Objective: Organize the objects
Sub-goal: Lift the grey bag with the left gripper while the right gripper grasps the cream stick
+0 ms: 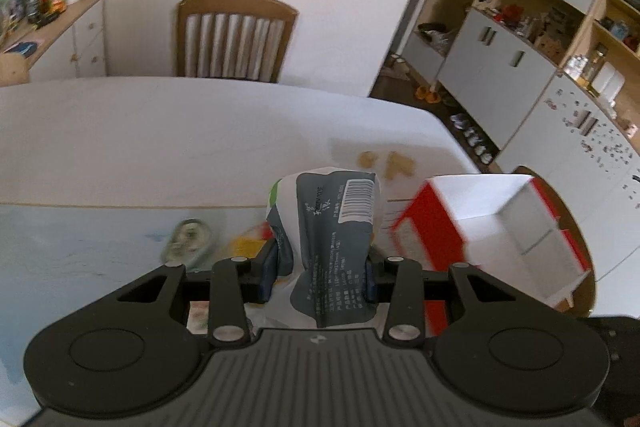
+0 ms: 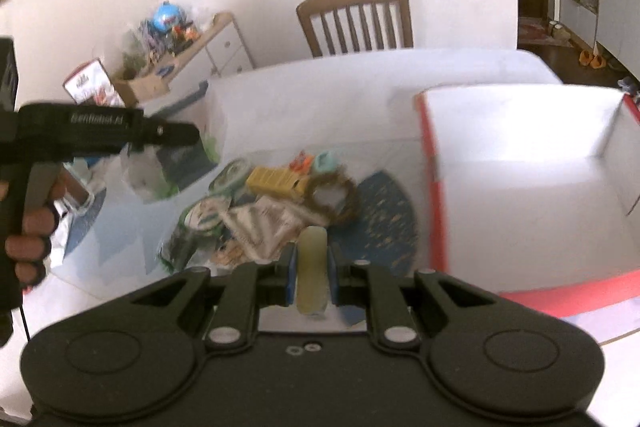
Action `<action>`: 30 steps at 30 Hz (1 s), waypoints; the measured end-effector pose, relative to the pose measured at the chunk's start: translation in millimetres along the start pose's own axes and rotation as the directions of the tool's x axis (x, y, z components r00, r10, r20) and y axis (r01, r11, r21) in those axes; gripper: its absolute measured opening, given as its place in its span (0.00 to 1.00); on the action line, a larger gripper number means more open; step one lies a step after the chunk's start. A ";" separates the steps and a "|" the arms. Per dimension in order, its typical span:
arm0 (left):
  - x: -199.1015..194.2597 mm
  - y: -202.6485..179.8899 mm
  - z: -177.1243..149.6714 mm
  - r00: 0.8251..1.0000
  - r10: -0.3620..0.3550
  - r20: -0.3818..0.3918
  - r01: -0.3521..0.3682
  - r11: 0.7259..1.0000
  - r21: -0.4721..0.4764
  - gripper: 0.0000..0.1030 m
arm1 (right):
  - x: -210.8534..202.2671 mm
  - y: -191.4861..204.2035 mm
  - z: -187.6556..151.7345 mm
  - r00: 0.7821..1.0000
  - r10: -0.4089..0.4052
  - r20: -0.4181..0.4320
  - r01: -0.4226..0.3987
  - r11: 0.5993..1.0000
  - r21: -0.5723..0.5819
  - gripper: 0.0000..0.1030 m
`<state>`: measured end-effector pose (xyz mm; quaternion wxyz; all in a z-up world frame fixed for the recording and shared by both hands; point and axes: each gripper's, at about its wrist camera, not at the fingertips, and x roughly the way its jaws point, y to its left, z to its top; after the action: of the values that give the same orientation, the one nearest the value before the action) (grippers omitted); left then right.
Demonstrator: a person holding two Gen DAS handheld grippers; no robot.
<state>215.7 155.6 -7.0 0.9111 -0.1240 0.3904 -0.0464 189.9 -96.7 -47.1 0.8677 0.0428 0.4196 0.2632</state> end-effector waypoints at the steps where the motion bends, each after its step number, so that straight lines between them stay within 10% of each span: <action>1: 1.3 -11.7 1.2 1.000 -0.009 -0.002 0.009 1.000 0.007 0.38 | -5.4 -7.7 4.0 1.000 -0.003 0.007 0.003 1.000 0.002 0.14; 18: 79.6 -194.8 -2.0 0.992 -0.082 -0.098 0.099 0.977 0.189 0.39 | -40.0 -151.2 22.9 0.987 -0.141 0.071 0.136 0.988 0.072 0.14; 30: 155.6 -240.0 -12.2 0.980 -0.022 -0.200 0.071 0.967 0.244 0.39 | -19.6 -211.6 14.8 0.983 -0.184 0.021 0.182 0.980 0.083 0.14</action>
<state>317.3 -106.5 -61.1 0.8753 -0.0122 0.4659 -0.1285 280.1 -285.6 -86.2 0.8918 0.0429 0.4194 0.1644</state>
